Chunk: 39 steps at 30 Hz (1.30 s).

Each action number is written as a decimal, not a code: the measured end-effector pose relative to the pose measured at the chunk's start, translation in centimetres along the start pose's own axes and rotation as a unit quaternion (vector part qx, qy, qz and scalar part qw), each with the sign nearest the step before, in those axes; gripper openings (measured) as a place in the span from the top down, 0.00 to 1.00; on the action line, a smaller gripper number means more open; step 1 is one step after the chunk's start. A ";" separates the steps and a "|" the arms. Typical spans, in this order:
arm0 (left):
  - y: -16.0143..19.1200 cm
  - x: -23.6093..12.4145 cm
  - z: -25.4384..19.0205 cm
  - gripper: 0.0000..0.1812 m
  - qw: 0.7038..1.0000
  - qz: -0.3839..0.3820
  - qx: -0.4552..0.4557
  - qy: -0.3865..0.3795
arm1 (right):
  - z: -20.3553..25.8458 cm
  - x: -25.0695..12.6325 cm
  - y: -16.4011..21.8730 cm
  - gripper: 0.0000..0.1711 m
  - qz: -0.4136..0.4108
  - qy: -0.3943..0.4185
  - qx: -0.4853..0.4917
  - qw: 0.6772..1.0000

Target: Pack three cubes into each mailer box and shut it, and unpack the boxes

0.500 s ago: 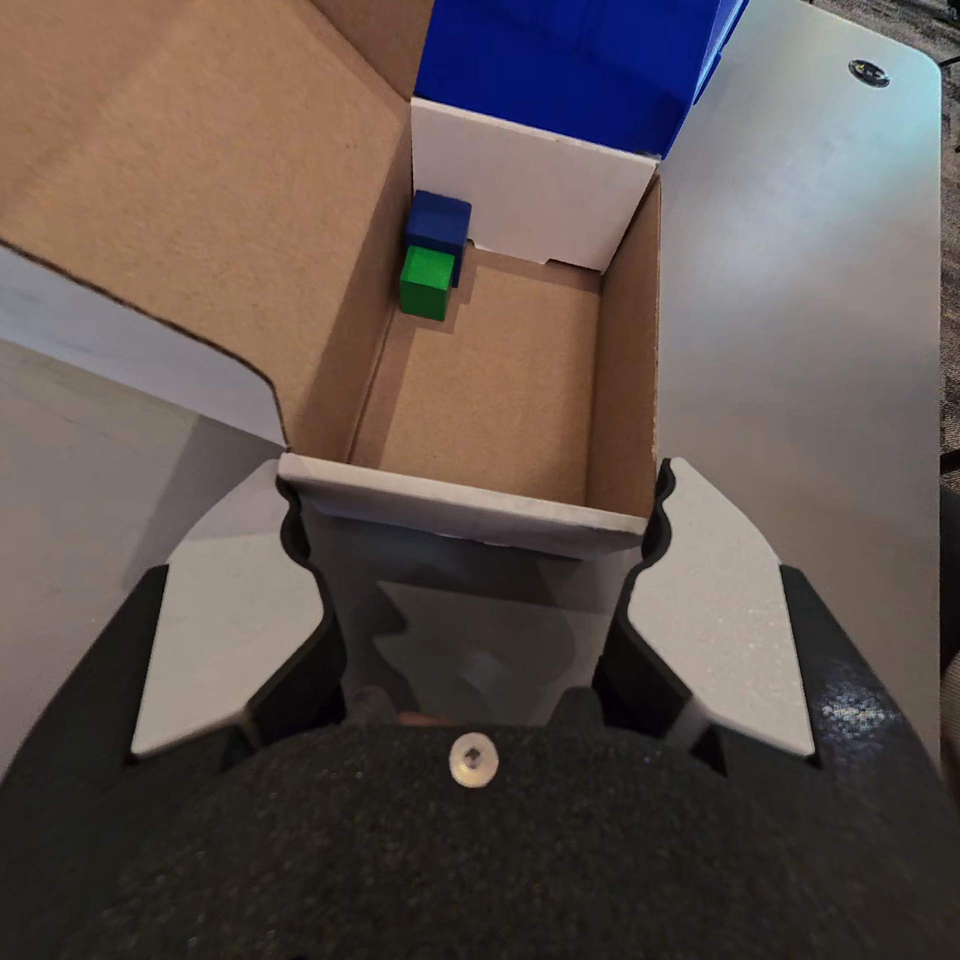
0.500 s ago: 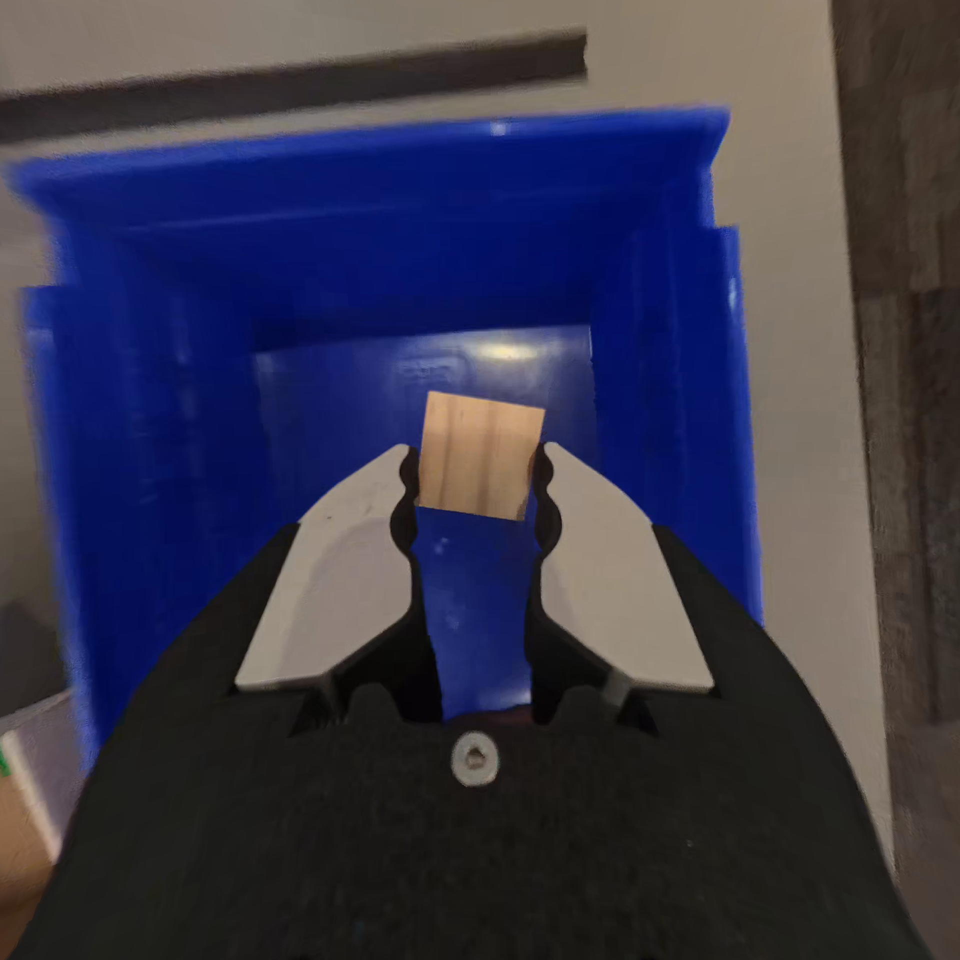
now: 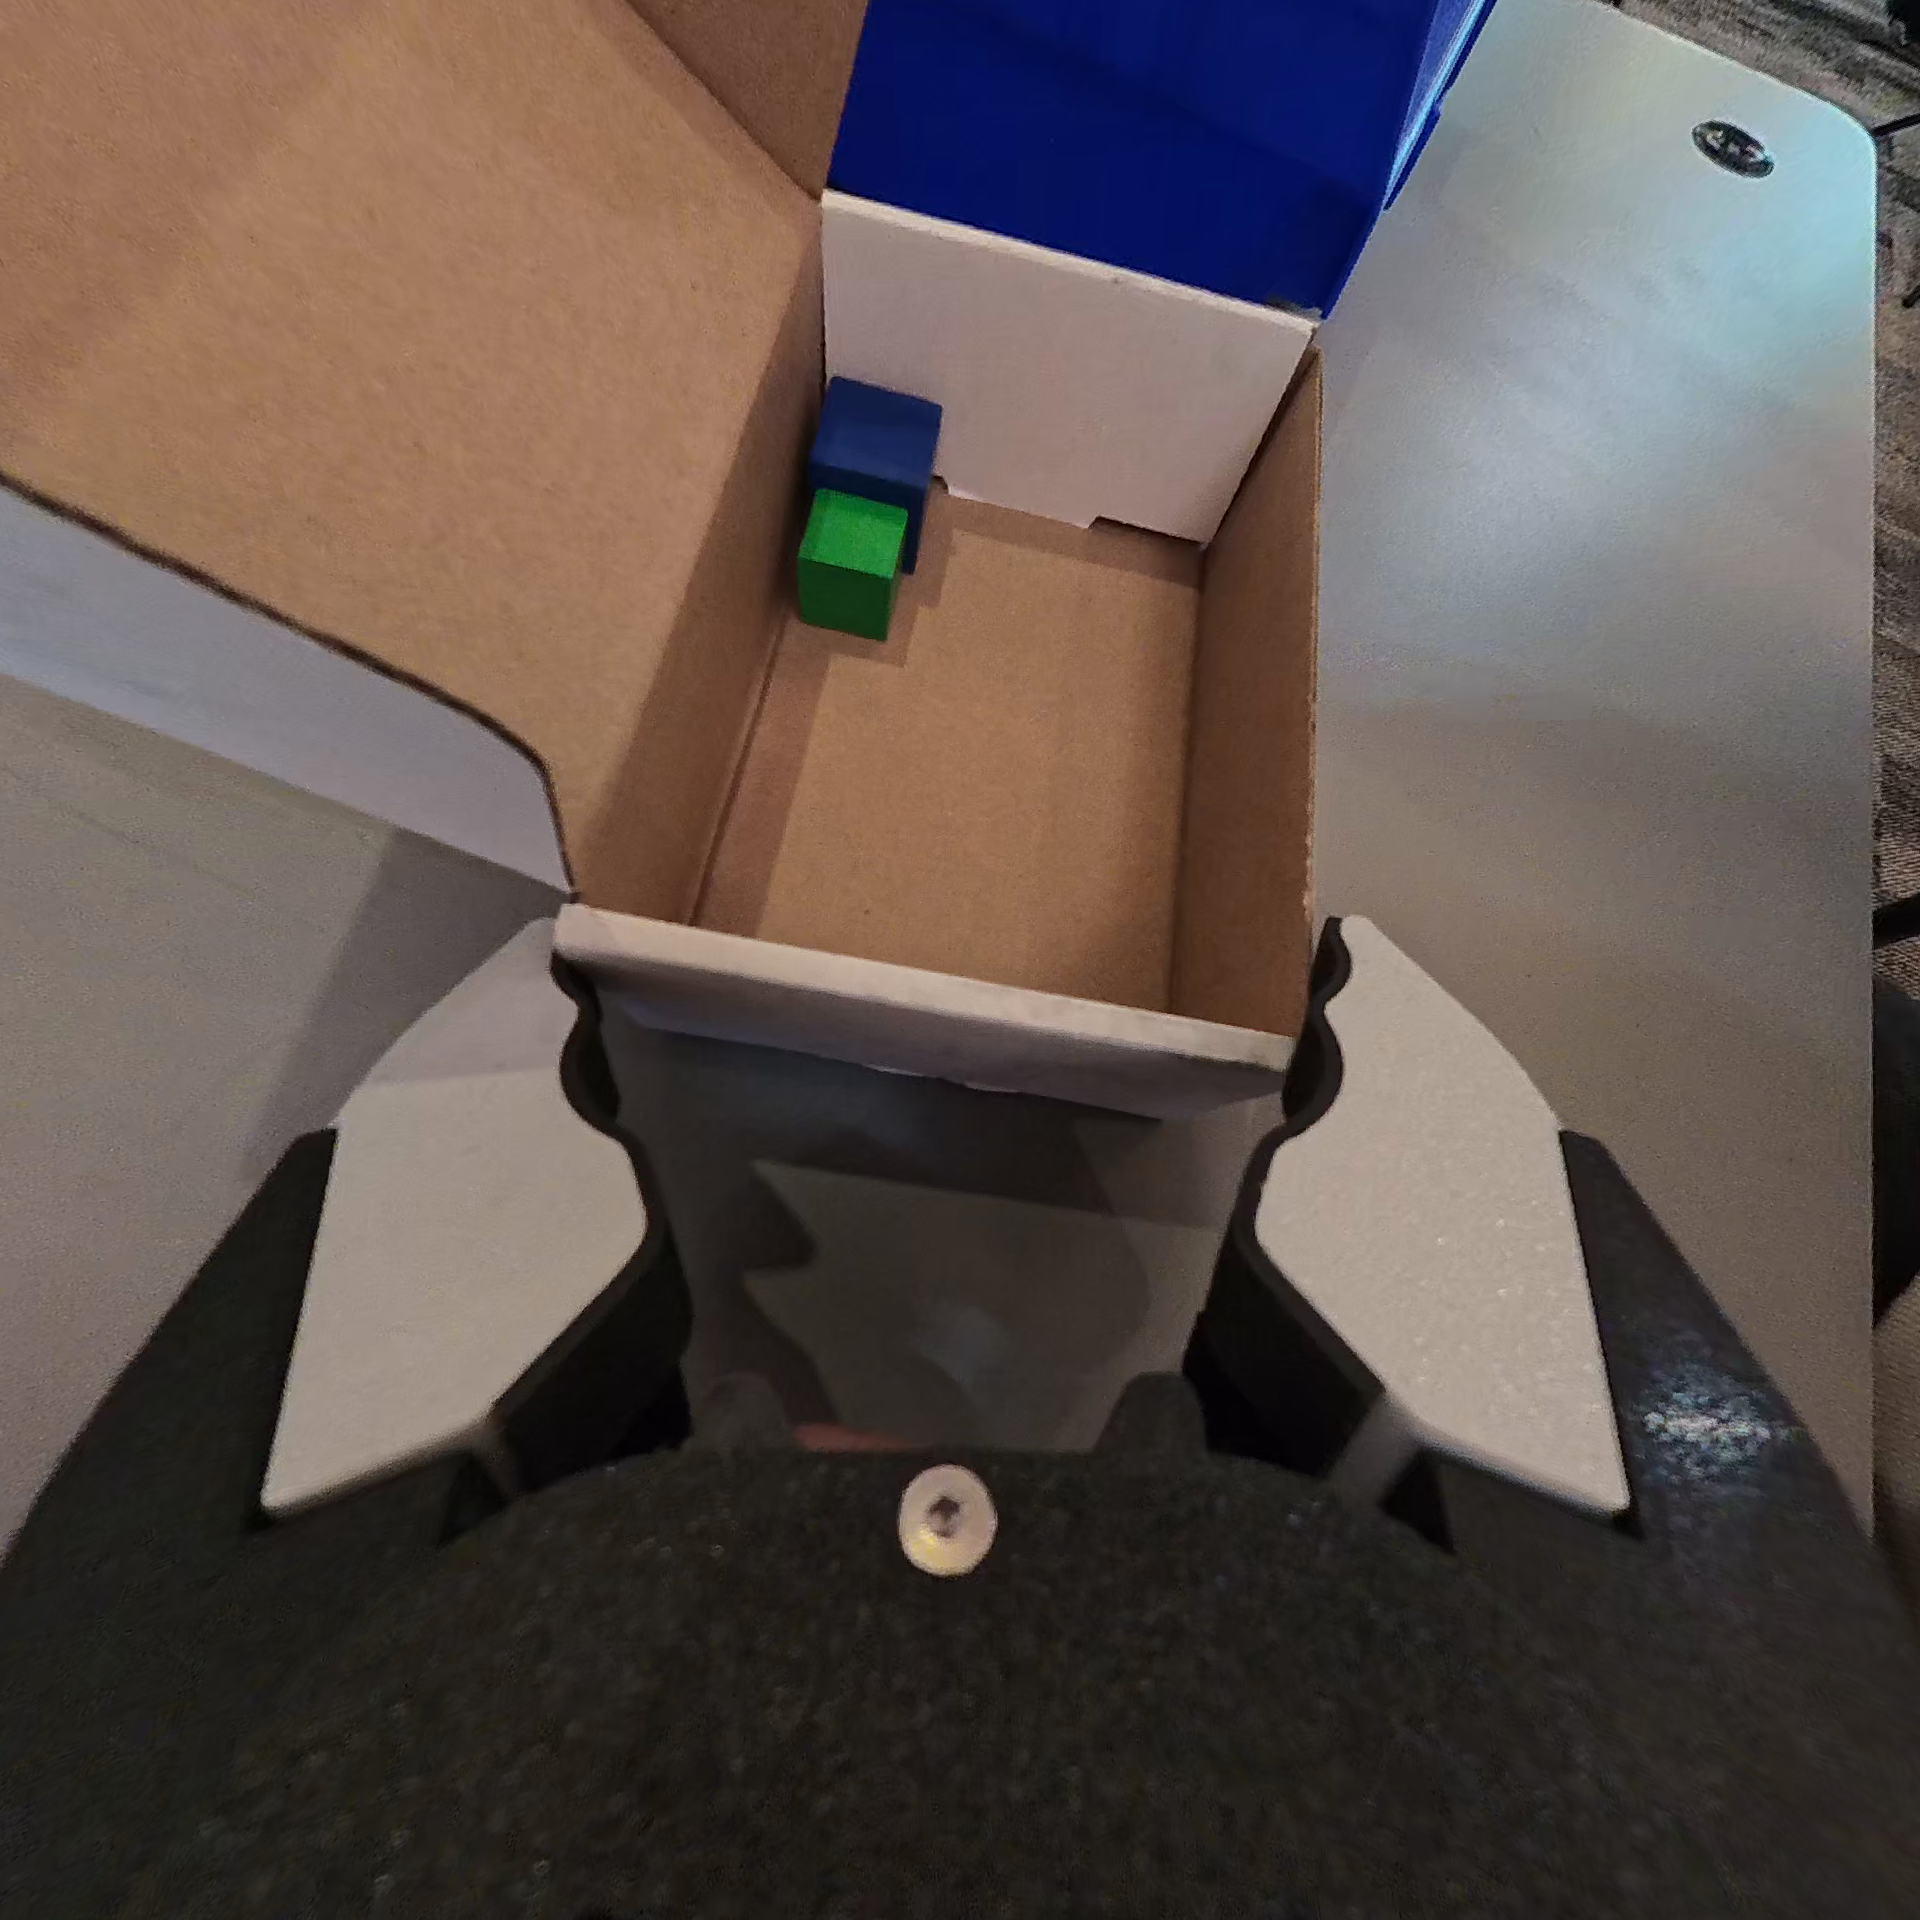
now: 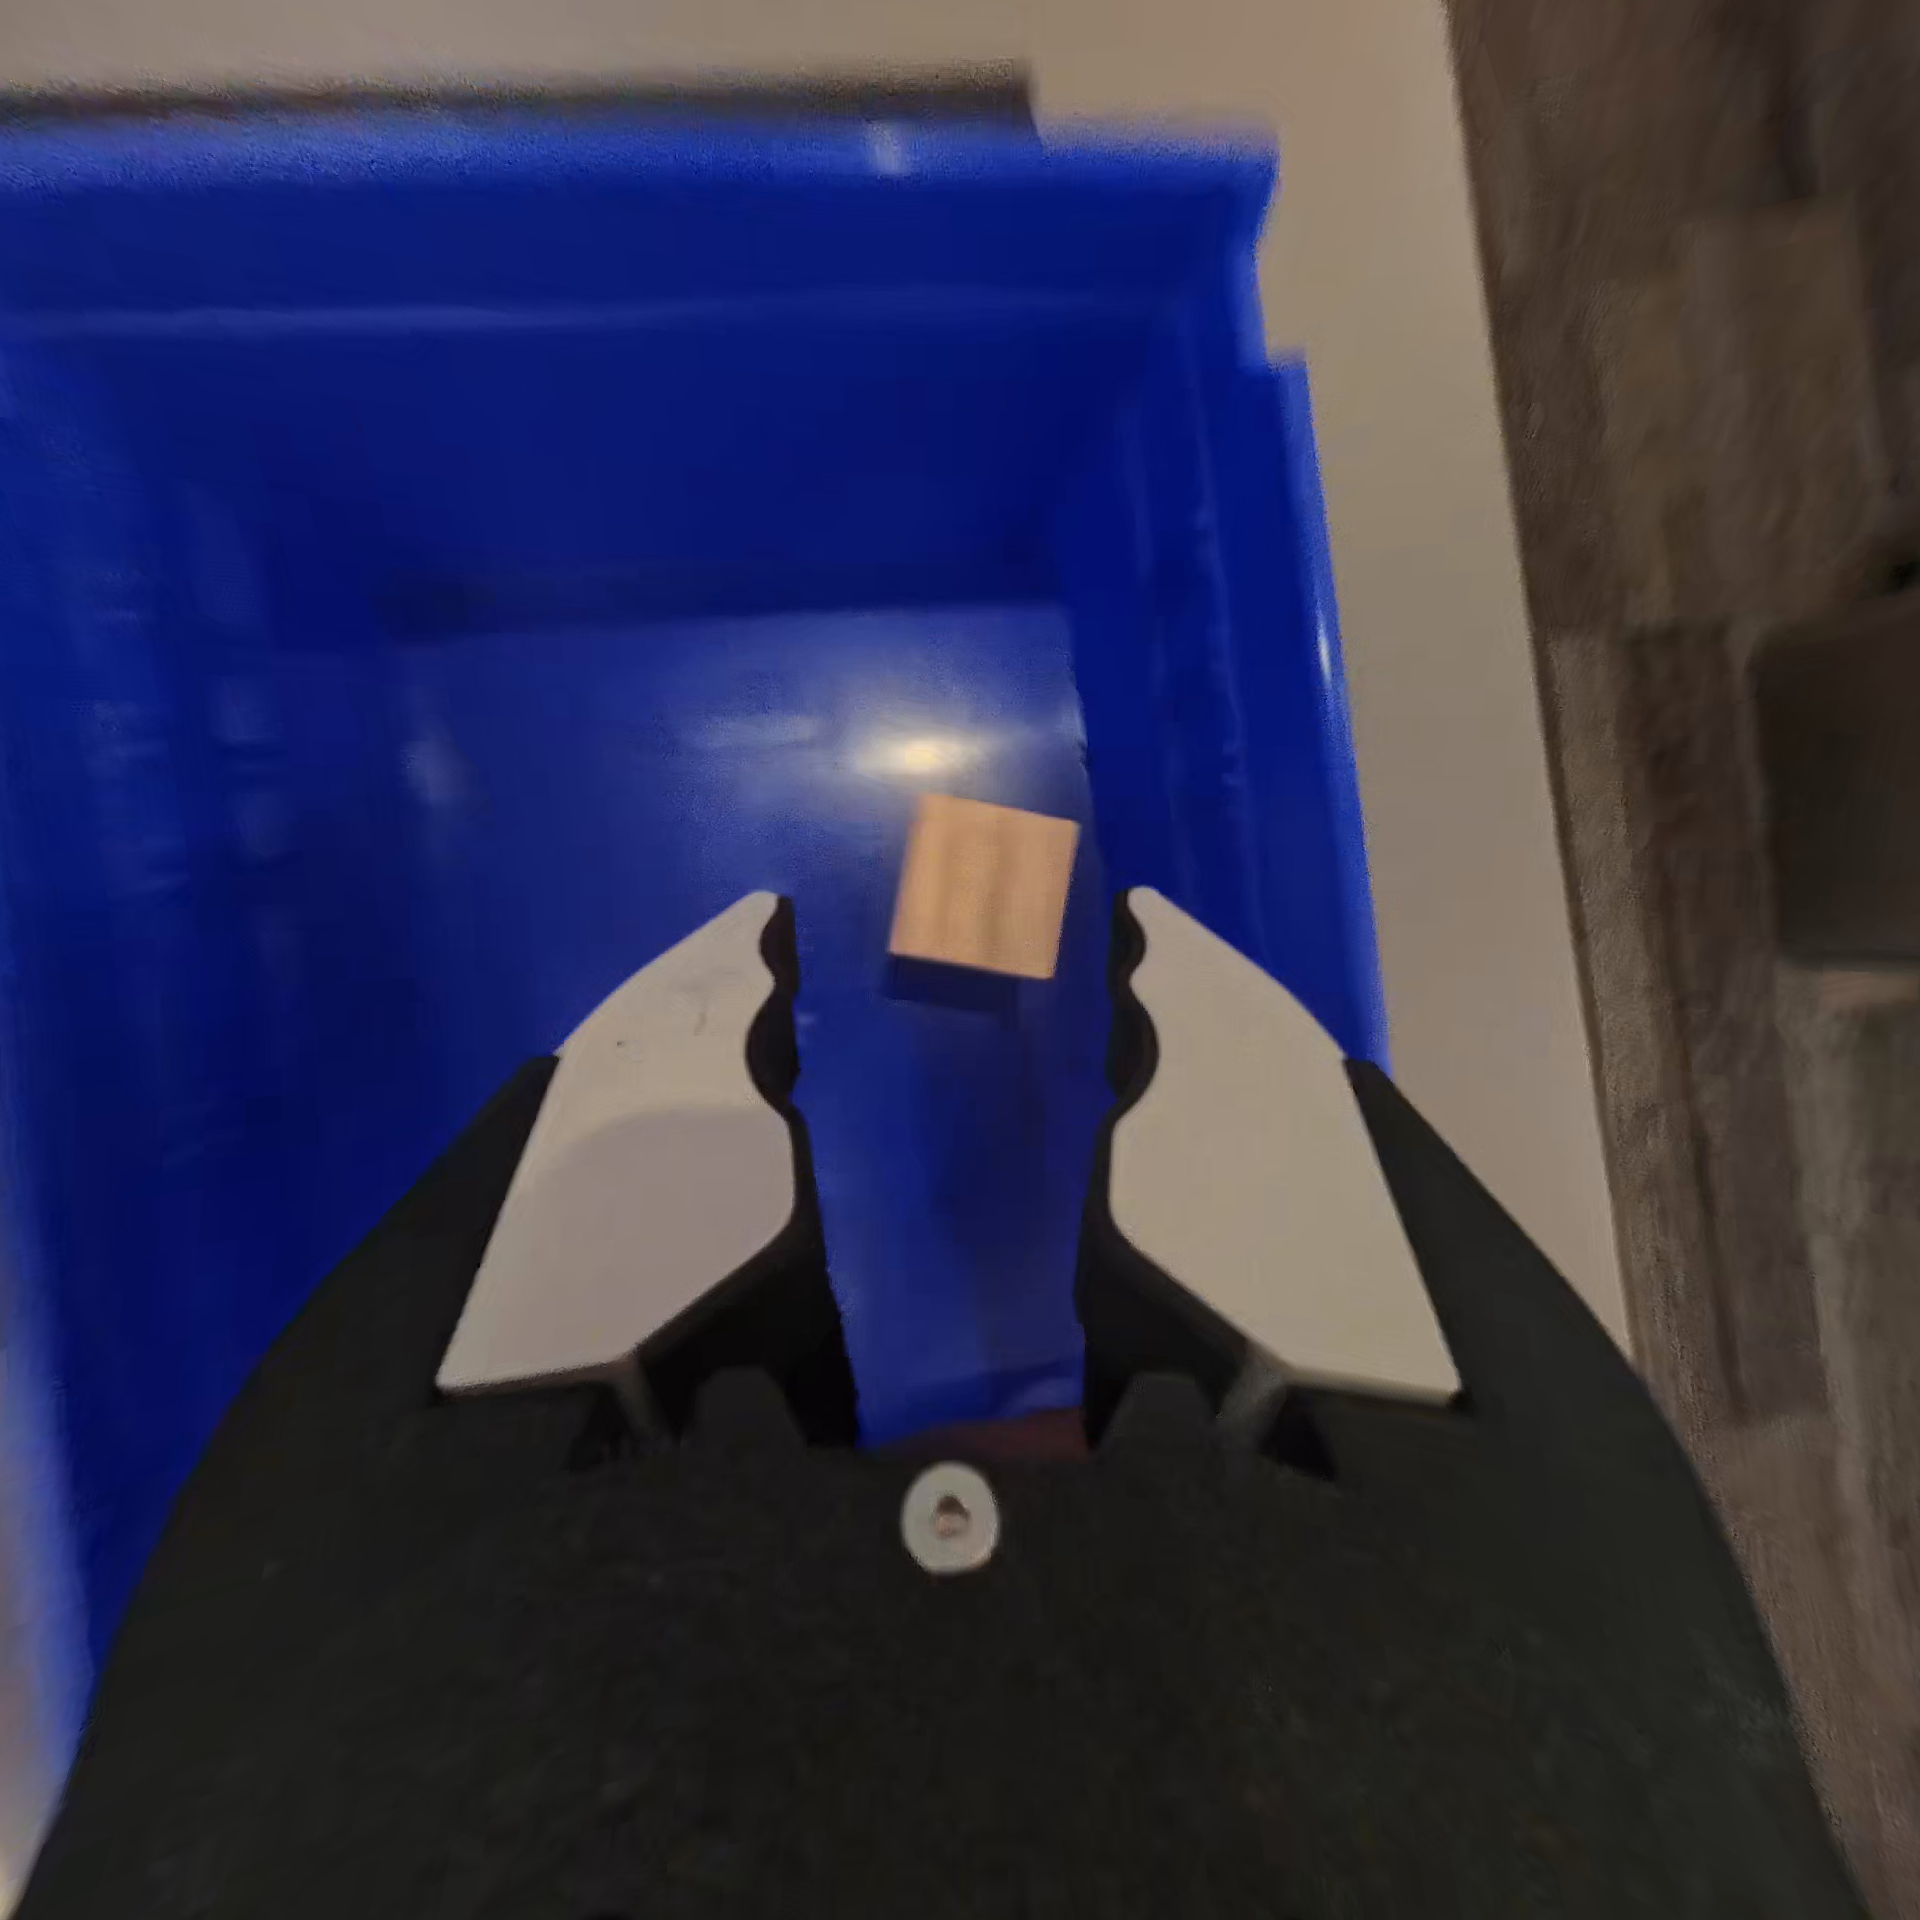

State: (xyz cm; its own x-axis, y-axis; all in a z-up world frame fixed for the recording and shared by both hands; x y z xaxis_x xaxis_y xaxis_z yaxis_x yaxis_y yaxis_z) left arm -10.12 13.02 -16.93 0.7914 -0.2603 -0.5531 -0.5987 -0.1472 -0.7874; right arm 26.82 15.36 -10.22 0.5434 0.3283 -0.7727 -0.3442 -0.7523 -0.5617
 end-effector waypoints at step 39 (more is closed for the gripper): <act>0.0 0.1 0.0 0.31 1.000 0.002 0.001 -0.001 | 23.2 -11.2 13.1 0.76 -0.019 -0.131 -0.275 0.952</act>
State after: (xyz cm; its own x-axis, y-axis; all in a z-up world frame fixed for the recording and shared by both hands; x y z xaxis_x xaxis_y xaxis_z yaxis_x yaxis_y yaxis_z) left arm -10.06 13.03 -16.94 0.7897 -0.2580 -0.5565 -0.6012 -0.1450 -0.7859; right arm -1.53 15.09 -15.77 0.3126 0.4382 -0.8428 0.1632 -0.8988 -0.4068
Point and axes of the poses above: each gripper's, where its closed fingertips meet, x out along the fingers, y out of its underside, z = x × y across the jaws, the point moved 1 cm from there along -x, back along the fingers, and after that the axes turned 13 degrees about y, right-handed, at the moved point
